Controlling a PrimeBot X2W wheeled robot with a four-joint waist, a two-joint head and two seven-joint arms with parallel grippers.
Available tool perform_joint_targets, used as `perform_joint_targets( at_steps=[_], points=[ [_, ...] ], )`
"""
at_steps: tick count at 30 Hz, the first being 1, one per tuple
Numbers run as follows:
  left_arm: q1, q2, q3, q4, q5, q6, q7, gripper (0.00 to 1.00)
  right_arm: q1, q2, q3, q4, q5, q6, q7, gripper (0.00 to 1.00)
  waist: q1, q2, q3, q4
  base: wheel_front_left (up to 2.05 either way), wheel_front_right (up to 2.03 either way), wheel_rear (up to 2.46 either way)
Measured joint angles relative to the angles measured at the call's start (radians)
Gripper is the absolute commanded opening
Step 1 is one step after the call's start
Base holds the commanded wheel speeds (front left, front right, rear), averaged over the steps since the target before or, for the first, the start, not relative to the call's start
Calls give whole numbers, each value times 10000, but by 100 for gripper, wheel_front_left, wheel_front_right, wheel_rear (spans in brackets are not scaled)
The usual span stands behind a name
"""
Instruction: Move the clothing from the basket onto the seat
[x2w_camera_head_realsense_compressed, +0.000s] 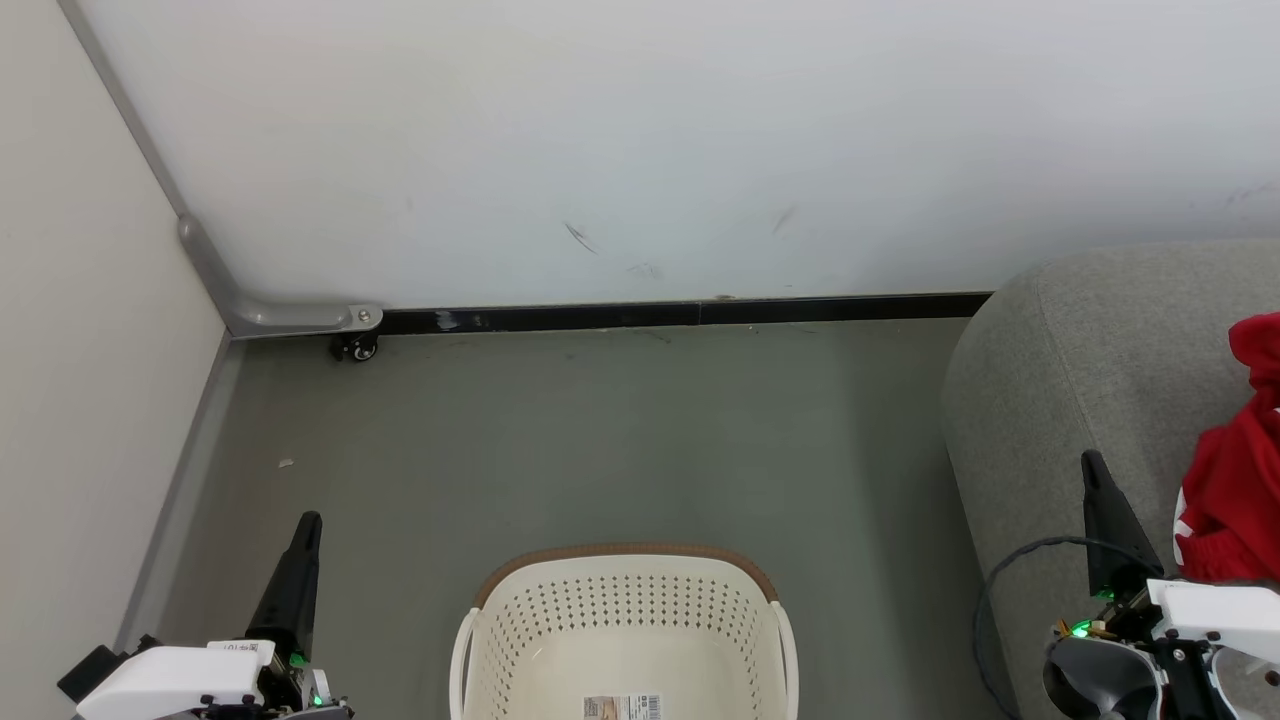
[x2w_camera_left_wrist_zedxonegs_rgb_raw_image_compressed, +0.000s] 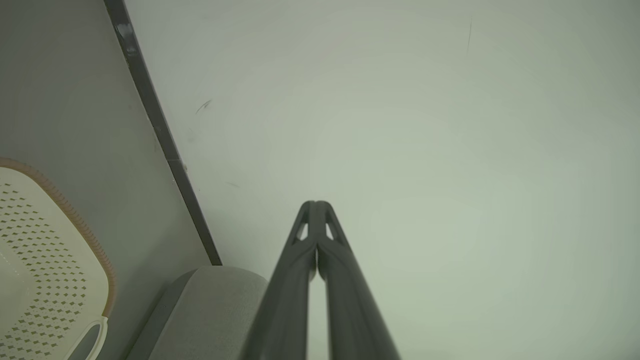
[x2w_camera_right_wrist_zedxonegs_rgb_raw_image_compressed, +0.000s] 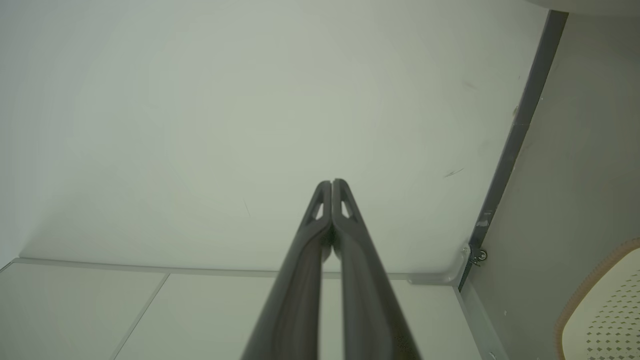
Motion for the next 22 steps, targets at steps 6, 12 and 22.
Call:
perform_joint_targets(
  at_steps=[6,12,22],
  points=[
    [0,0,0,-2,0,0,0,0,0,0,0,0,0,0,0,0,0,0,0,0,0,0,0],
    [0,0,0,-4,0,0,0,0,0,0,-2,0,0,0,0,0,0,0,0,0,0,0,0],
    [-1,0,0,-8,0,0,0,0,0,0,-4,0,0,0,0,0,0,0,1,0,0,0,0]
  ],
)
